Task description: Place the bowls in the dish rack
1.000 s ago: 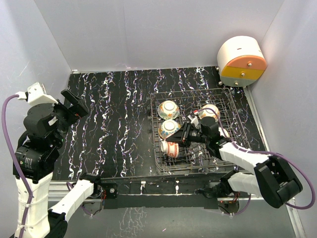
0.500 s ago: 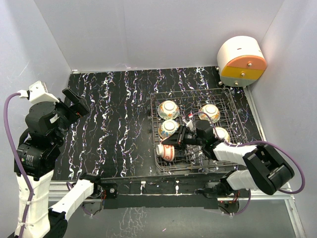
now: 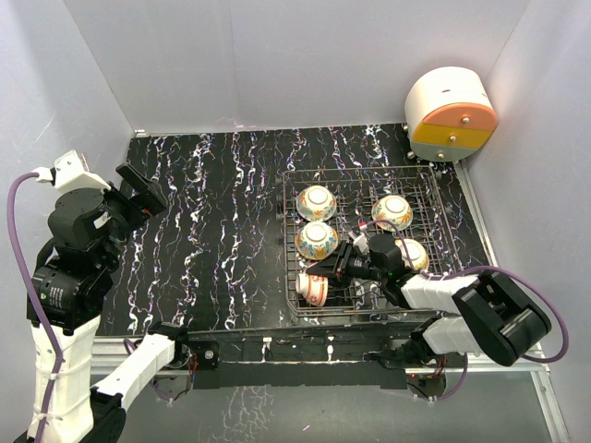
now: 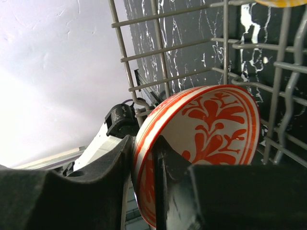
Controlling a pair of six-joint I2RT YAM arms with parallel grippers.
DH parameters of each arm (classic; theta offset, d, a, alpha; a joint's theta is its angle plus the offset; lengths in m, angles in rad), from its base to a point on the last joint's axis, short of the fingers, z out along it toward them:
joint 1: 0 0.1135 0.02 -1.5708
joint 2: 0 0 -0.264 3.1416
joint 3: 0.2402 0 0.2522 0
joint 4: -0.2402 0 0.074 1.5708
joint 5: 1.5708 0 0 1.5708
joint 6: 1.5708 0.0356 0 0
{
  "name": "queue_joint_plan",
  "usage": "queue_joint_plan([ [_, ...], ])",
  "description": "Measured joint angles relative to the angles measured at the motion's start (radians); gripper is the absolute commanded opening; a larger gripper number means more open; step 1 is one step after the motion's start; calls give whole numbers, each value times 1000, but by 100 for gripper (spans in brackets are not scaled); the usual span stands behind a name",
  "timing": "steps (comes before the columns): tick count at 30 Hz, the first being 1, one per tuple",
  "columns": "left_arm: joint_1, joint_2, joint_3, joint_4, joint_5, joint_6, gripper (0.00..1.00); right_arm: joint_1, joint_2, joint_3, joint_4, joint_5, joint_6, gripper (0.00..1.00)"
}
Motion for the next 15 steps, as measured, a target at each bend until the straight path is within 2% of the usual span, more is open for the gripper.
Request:
queue_joint_plan([
  [7, 0, 0, 0, 0, 0, -1, 97, -89, -111, 35, -261, 45, -133, 37],
  [15, 0, 0, 0, 0, 1, 0, 97, -133, -120, 183, -580, 137, -337, 43],
])
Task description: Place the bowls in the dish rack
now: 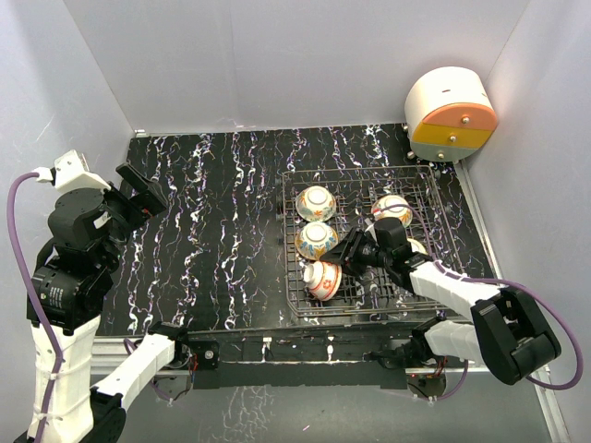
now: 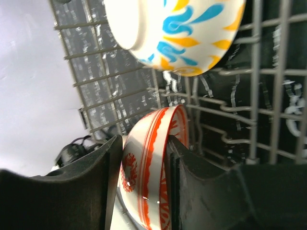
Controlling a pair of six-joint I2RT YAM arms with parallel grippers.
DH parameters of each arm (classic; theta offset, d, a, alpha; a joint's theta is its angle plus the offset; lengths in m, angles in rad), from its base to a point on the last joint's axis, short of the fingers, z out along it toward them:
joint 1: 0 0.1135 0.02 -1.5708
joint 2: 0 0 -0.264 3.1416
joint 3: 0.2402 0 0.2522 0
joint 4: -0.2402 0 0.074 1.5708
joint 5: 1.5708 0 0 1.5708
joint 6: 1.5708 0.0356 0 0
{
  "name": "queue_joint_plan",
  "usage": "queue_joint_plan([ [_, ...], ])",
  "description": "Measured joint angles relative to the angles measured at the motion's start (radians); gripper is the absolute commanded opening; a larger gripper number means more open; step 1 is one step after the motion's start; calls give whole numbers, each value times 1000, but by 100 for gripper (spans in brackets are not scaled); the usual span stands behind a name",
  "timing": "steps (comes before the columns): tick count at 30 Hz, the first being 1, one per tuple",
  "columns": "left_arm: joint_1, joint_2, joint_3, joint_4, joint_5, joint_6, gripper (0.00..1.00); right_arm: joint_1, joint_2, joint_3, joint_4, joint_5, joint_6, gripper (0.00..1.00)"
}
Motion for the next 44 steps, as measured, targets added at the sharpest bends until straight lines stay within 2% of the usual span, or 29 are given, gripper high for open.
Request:
queue_joint_plan([
  [4, 0, 0, 0, 0, 0, 0, 97, -6, -2, 54, -142, 74, -86, 51],
  [8, 0, 0, 0, 0, 0, 1, 97, -9, -14, 87, -268, 145, -158, 54],
  [13, 0, 0, -1, 7, 1, 4, 97, -10, -20, 134, -384, 208, -230, 63],
  [16, 0, 0, -1, 15, 3, 4, 97, -10, -19, 163, -444, 246, -263, 64],
  [20, 0, 0, -2, 23, 12, 4, 97, -10, 5, 232, -506, 289, -306, 77],
  [22, 0, 1, -3, 23, 18, 5, 97, -10, 22, 270, -532, 310, -324, 97],
  [23, 0, 1, -3, 24, 21, 5, 97, -10, 27, 286, -542, 320, -331, 98],
  [30, 0, 16, -13, 30, 48, 9, 97, -10, 58, 507, -667, 378, -408, 99],
  [37, 0, 53, -47, 44, 121, 13, 97, -5, 121, 750, -730, 359, -491, 99],
  [44, 0, 109, -71, 57, 177, 16, 97, 2, 170, 800, -786, 343, -531, 99],
])
